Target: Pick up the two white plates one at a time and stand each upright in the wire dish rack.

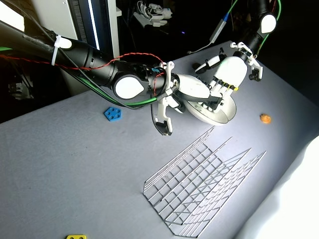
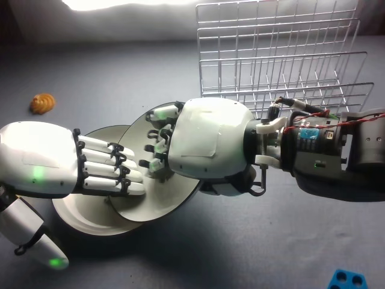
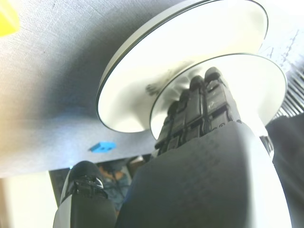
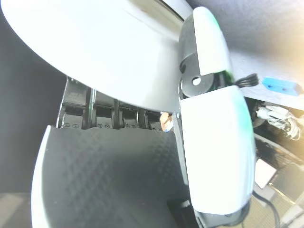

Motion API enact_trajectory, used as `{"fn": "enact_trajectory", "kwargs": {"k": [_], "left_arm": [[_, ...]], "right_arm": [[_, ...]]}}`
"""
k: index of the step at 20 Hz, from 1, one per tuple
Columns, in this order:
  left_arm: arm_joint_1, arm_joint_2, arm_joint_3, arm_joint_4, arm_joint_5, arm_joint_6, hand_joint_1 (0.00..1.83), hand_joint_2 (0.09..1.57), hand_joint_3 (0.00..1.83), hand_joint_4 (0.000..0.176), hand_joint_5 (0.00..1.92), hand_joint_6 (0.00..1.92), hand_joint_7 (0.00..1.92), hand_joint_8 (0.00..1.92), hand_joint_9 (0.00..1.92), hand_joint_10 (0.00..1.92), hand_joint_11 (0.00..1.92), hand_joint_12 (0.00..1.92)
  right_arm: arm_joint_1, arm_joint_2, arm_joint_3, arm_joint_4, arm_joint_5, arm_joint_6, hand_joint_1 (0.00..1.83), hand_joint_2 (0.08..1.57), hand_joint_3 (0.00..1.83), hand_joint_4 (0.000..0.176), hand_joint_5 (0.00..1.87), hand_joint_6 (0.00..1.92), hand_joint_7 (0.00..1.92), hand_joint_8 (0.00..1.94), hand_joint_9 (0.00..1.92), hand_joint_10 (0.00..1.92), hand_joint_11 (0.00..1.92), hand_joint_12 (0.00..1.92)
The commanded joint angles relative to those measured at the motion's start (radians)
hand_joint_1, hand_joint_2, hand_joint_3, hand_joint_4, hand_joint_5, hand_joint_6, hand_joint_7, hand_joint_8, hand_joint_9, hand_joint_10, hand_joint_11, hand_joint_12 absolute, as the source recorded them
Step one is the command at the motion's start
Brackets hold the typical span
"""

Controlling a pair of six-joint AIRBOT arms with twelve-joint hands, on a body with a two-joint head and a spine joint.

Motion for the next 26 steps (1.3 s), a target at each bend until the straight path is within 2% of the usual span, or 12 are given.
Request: {"fn": "enact_trajectory", "kwargs": {"k": [1, 2, 3, 4, 5, 6, 8, 9, 14, 18, 23, 26], "left_arm": [[0.003, -0.017, -0.001, -0.007, -0.010, 0.005, 0.00, 1.01, 0.01, 0.000, 0.00, 0.00, 0.00, 0.00, 0.00, 0.00, 0.00, 0.00], [0.003, -0.018, -0.001, -0.007, -0.010, 0.005, 0.00, 1.02, 0.01, 0.000, 0.00, 0.00, 0.00, 0.00, 0.00, 0.00, 0.00, 0.00], [0.003, -0.018, -0.001, -0.008, -0.010, 0.005, 0.00, 1.03, 0.01, 0.000, 0.00, 0.00, 0.00, 0.00, 0.00, 0.00, 0.00, 0.00], [0.004, -0.018, -0.001, -0.008, -0.010, 0.005, 0.00, 1.02, 0.01, 0.000, 0.00, 0.00, 0.00, 0.00, 0.00, 0.00, 0.00, 0.00], [0.005, -0.019, -0.001, -0.008, -0.010, 0.005, 0.00, 1.02, 0.01, 0.000, 0.00, 0.00, 0.00, 0.00, 0.00, 0.00, 0.00, 0.00], [0.006, -0.020, -0.001, -0.009, -0.009, 0.005, 0.00, 1.02, 0.01, 0.000, 0.00, 0.00, 0.00, 0.00, 0.00, 0.00, 0.00, 0.00], [0.006, -0.020, -0.002, -0.013, -0.009, 0.005, 0.00, 1.02, 0.01, 0.000, 0.00, 0.00, 0.00, 0.00, 0.00, 0.00, 0.00, 0.00], [0.006, -0.017, -0.004, -0.017, -0.009, 0.005, 0.00, 1.02, 0.01, 0.000, 0.00, 0.00, 0.00, 0.00, 0.00, 0.00, 0.00, 0.00], [-0.019, 0.028, -0.026, -0.049, -0.030, 0.005, 0.00, 1.03, 0.01, 0.000, 0.00, 0.00, 0.00, 0.00, 0.00, 0.00, 0.00, 0.00], [-0.051, 0.103, -0.057, -0.129, -0.043, -0.012, 0.00, 1.02, 0.00, 0.000, 0.00, 0.00, 0.00, 0.00, 0.00, 0.00, 0.00, 0.00], [-0.126, 0.219, -0.123, -0.136, -0.050, -0.090, 0.00, 1.02, 0.01, 0.000, 0.00, 0.00, 0.00, 0.00, 0.00, 0.00, 0.00, 0.00], [-0.131, 0.282, -0.157, -0.157, -0.046, -0.109, 0.00, 1.03, 0.01, 0.000, 0.00, 0.00, 0.00, 0.00, 0.00, 0.00, 0.00, 0.00]], "right_arm": [[0.005, -0.006, 0.002, 0.009, 0.117, -0.006, 1.25, 1.07, 0.00, 0.000, 0.85, 0.04, 0.90, 0.03, 0.85, 0.08, 0.45, 1.11], [0.005, -0.009, 0.006, 0.009, 0.117, -0.006, 1.25, 1.10, 0.00, 0.000, 0.89, 0.03, 0.95, 0.02, 0.91, 0.07, 0.49, 1.14], [0.005, -0.010, 0.006, 0.009, 0.121, -0.006, 1.16, 1.17, 0.01, 0.000, 0.84, 0.97, 0.99, 0.01, 0.95, 0.06, 0.55, 1.14], [0.005, -0.011, 0.006, 0.009, 0.122, -0.005, 1.19, 1.17, 0.01, 0.000, 0.79, 1.23, 0.97, 0.81, 1.01, 0.07, 0.62, 1.17], [0.005, -0.011, 0.006, 0.009, 0.122, -0.005, 1.19, 1.17, 0.01, 0.000, 0.79, 1.23, 0.97, 0.81, 1.01, 0.07, 0.62, 1.17], [0.005, -0.011, 0.006, 0.009, 0.122, -0.005, 1.35, 1.17, 0.00, 0.000, 0.78, 1.27, 0.93, 1.01, 0.80, 1.29, 0.61, 1.25], [0.005, -0.011, 0.006, 0.009, 0.123, -0.005, 1.37, 1.12, 0.00, 0.000, 0.89, 1.17, 1.00, 0.88, 0.88, 1.17, 0.72, 1.20], [0.006, -0.010, 0.006, 0.009, 0.123, -0.005, 1.37, 1.12, 0.00, 0.000, 0.91, 1.15, 1.01, 0.87, 0.89, 1.15, 0.73, 1.19], [0.025, 0.010, -0.014, 0.009, 0.123, -0.002, 1.37, 1.13, 0.00, 0.000, 0.88, 1.18, 0.95, 0.98, 0.89, 1.16, 0.72, 1.23], [0.047, 0.033, -0.059, 0.009, 0.134, -0.002, 1.37, 1.13, 0.00, 0.000, 0.89, 1.16, 0.96, 0.97, 0.91, 1.14, 0.72, 1.21], [0.082, 0.064, -0.094, 0.013, 0.135, 0.021, 1.37, 1.11, 0.00, 0.000, 0.92, 1.11, 0.97, 0.94, 0.92, 1.11, 0.73, 1.17], [0.105, 0.082, -0.116, 0.043, 0.134, 0.042, 1.38, 1.10, 0.00, 0.000, 0.94, 1.09, 1.00, 0.89, 0.94, 1.10, 0.75, 1.15]]}}
